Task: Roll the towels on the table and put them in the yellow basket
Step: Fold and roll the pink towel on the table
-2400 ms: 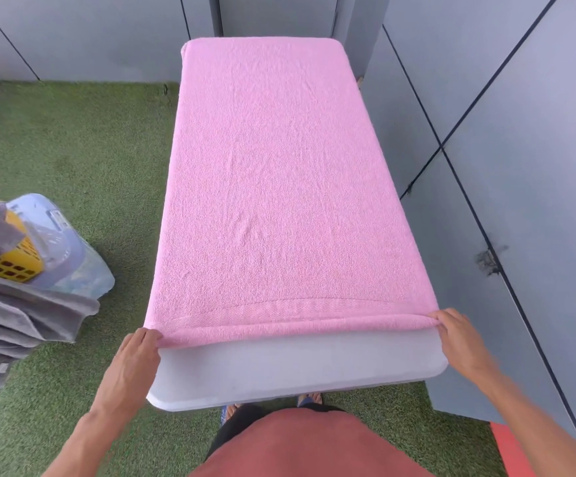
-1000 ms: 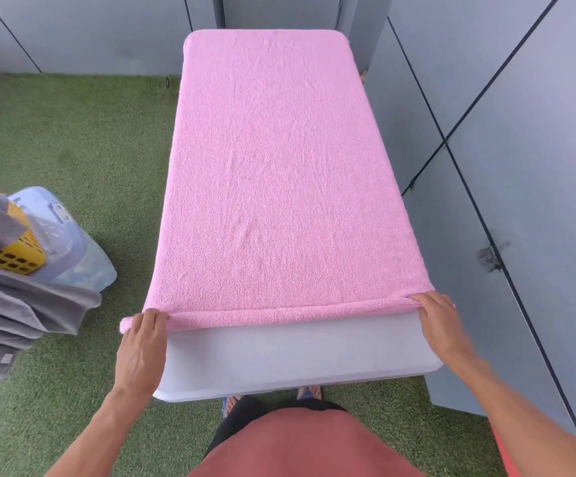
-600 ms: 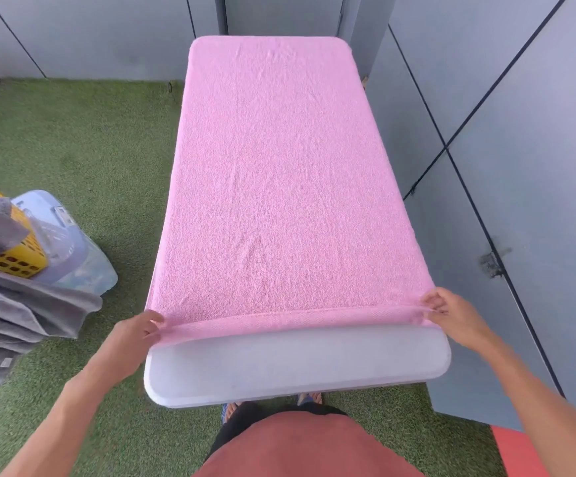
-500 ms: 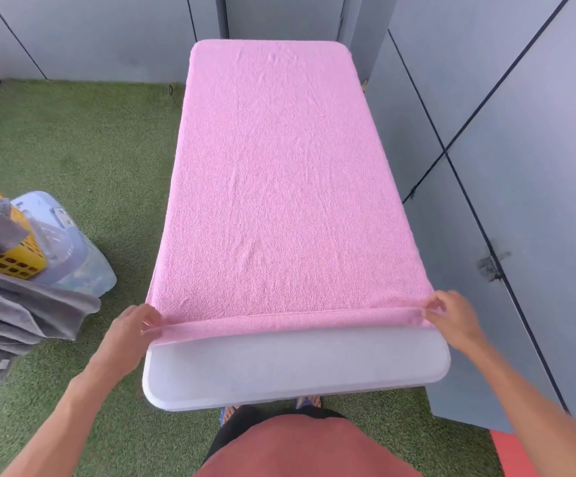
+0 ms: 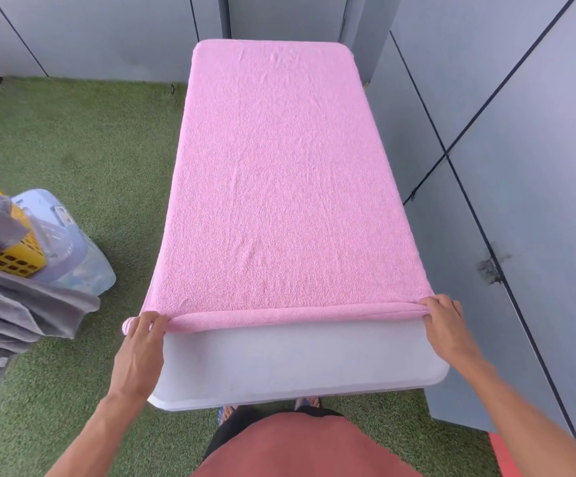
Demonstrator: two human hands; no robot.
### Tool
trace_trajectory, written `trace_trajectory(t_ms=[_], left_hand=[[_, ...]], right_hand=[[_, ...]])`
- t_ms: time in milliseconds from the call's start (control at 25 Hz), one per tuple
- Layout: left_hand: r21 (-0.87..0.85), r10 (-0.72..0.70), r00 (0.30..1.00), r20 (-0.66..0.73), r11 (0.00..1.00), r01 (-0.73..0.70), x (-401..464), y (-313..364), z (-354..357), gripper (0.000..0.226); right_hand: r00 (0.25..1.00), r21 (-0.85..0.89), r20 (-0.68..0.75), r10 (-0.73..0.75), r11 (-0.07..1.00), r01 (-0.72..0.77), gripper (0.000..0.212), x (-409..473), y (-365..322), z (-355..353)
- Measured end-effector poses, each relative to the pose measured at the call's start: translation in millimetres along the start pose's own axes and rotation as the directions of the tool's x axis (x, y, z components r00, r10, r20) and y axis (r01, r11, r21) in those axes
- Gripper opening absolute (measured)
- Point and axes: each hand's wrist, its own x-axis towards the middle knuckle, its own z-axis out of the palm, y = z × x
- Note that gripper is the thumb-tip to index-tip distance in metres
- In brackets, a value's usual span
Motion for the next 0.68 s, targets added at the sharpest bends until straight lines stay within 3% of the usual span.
trace_trajectory(t_ms=[120,240,280,360,400,480,560,680], left_hand=[[0.032,0.022,0.993,0.115,0.999,-0.025,5.6,-14.0,-8.7,0.032],[-0.067,-0.015,0.958,0.285,0.997,0.035,20.6,-15.0,-18.4,0.024],[-0.114,-0.069,0.956,0.286,0.988,0.105,27.6,-12.9,-20.4,0.019],[-0.156,-0.130,0.970,0.207,0.974,0.164,36.5,-11.2,-19.7,0.017],[-0.081,-0.094,0.989,0.116,0.991,0.103,36.9,-9.6,-18.5,0.020],[0.110,0.018,1.000,-0.019,0.994,-0.016,24.3,-6.1,-12.8,0.021],[0.128,0.066,0.993,-0.095,0.990,-0.054,-0.3,4.5,-5.3,0.027],[0.137,0.084,0.993,-0.079,0.988,-0.072,-20.5,18.1,3.8,0.051]], right_hand=[[0.976,-0.068,0.209,-0.060,0.995,0.076,0.032,-1.7,18.0,-8.5],[0.927,0.086,0.364,-0.094,0.994,0.067,0.024,-2.2,26.2,-27.5],[0.947,0.186,0.318,-0.052,0.983,-0.008,0.021,-0.2,21.6,-30.5],[0.993,0.283,0.089,0.079,0.954,-0.102,0.021,1.0,11.6,-22.5],[0.992,0.237,-0.045,0.120,0.966,-0.107,0.020,-3.5,5.2,-14.8],[0.976,0.077,-0.209,0.062,0.996,-0.046,0.012,-19.6,-5.4,0.1],[0.979,0.083,-0.203,-0.008,0.996,0.026,0.020,-36.7,-8.4,10.4],[0.989,0.122,-0.128,-0.069,0.989,0.085,0.043,-40.8,-1.6,16.4]])
